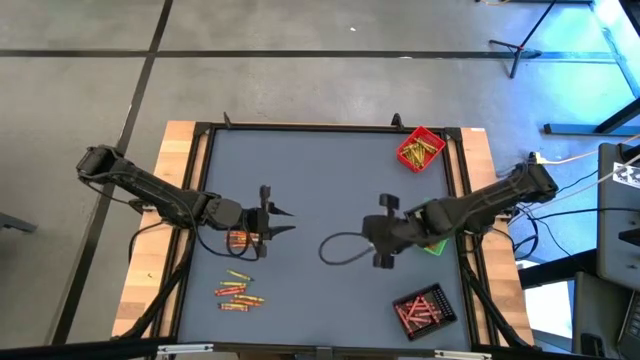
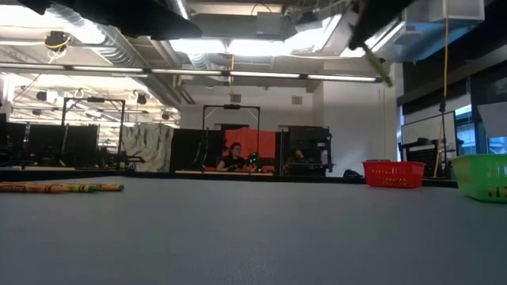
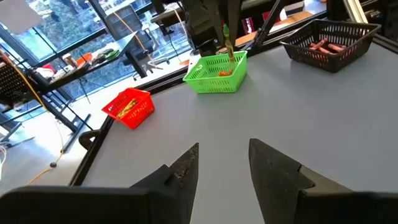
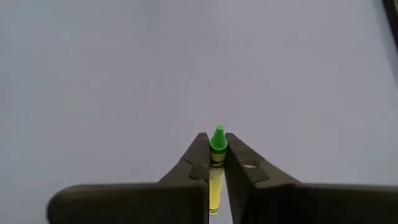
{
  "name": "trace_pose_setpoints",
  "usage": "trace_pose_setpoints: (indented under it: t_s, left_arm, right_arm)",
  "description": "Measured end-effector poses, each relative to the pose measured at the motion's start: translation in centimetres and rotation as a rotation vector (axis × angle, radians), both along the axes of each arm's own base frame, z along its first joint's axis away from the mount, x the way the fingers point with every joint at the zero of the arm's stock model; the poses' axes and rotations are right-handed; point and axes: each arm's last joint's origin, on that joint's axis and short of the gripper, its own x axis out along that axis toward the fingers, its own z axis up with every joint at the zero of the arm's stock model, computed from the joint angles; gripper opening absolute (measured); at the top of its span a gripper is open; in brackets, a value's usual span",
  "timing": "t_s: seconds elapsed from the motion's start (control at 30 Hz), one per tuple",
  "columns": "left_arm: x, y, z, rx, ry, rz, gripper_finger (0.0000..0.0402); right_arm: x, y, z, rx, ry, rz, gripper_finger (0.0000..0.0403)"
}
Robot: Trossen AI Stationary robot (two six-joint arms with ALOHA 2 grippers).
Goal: Sort crayons
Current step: Put the green crayon into the red bin
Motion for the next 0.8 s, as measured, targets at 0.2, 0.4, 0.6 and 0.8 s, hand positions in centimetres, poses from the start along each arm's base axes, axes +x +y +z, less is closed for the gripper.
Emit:
trace_pose_setpoints:
  t_s: [0.2,0.4,0.6,0.8]
  left_arm:
    - [0.0,0.0,0.0,0.0,0.0,0.0,0.0125]
    - [0.0,0.0,0.0,0.001,0.0,0.0,0.0125]
    - [0.0,0.0,0.0,0.001,0.001,0.0,0.0125]
    - [0.0,0.0,0.0,0.003,0.005,0.0,0.0125]
  right_arm:
    - [-1.9,-0.2,-0.5,-0.123,0.091,-0.16,0.0023]
    - [-3.4,-3.0,-0.1,-0.297,0.158,-0.344,0.0017]
    - [-4.4,-7.7,0.9,-0.347,0.153,-0.496,0.0019]
    - [-6.3,-13.5,0.0,-0.363,0.167,-0.655,0.002]
